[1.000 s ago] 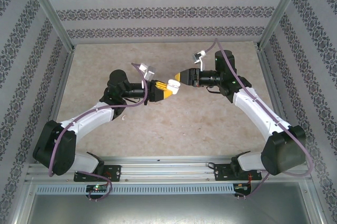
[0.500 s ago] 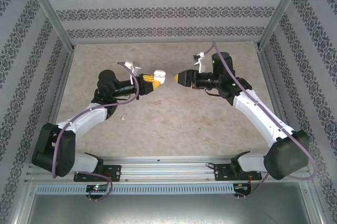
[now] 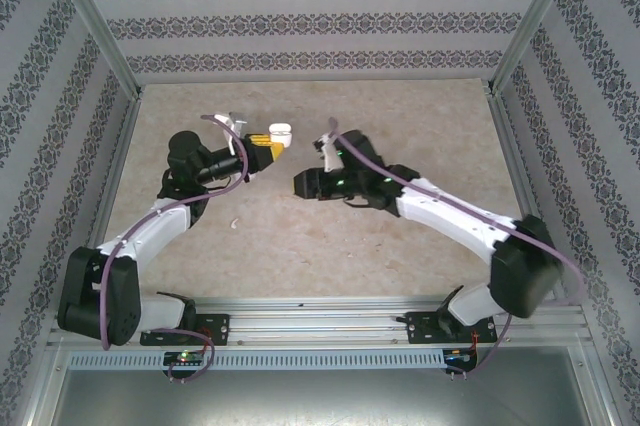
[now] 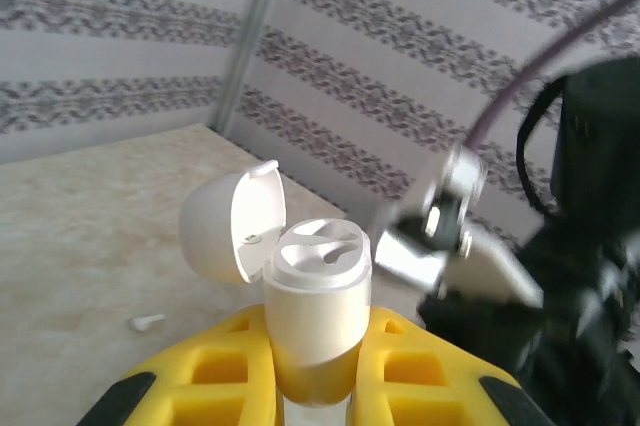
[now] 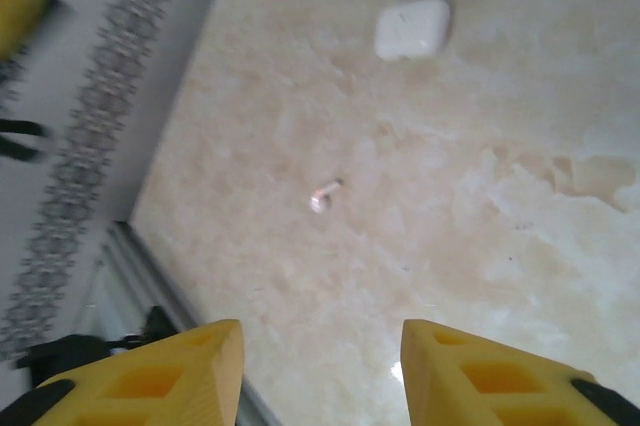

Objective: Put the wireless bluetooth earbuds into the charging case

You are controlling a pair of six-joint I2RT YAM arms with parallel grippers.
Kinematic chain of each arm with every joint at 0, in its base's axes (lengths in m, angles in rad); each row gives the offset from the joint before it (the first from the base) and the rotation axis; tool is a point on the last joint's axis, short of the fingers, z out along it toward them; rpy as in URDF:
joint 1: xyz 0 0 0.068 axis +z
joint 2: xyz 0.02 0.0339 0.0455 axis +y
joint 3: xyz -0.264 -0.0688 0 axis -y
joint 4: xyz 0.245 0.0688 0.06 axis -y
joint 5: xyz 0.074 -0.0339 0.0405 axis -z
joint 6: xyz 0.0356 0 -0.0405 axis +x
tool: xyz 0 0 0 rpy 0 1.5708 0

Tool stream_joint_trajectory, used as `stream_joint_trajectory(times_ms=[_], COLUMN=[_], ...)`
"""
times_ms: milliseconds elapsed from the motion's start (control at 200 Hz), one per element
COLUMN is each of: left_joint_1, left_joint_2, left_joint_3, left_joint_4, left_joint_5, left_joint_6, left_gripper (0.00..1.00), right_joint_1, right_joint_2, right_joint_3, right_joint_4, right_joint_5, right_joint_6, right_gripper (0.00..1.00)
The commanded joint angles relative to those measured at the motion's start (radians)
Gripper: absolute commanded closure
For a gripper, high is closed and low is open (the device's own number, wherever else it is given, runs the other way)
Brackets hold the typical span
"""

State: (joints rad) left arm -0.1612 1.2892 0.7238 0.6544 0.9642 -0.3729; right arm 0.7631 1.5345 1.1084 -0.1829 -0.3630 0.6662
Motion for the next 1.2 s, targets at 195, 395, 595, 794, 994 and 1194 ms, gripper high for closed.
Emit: stream_joint_trajectory(times_ms=[195,395,595,794,994,1194], left_joint_1=[0.127,0.18,0.205,0.219,0.224,0.233], left_joint_2=[0.011,0.042,0.086,0.113,0.122,0.136], left_joint_3=[0.075,0.077,0.044,0.036,0.017,0.019], left_joint_4=[-0.165,-0.166,-0.108,-0.068,-0.075,-0.071], left_joint_5=[-0.096,-0.123,-0.116,-0.096,-0.086,-0.074], left_joint_6=[0.05,0.02,-0.031,-0.077,-0.077,-0.081], left_gripper=[1.0,1.0,1.0,1.0,1.0,1.0], right_joint_1=[0.193,0.238,0.237,0.234,0.234,0.234], right_joint_2=[0.366,0.57,0.763,0.879,0.989,1.046], right_joint_3=[0.267,0.562,0.863,1.014,1.166,1.22], right_joint_4=[-0.131,-0.251,-0.415,-0.482,-0.561,-0.555], right_joint_5=[0.26,0.211,0.135,0.055,0.018,-0.031], right_joint_6=[0.057,-0.121,-0.356,-0.508,-0.55,-0.567], right_gripper=[0.6,0.61,0.59,0.48,0.45,0.44])
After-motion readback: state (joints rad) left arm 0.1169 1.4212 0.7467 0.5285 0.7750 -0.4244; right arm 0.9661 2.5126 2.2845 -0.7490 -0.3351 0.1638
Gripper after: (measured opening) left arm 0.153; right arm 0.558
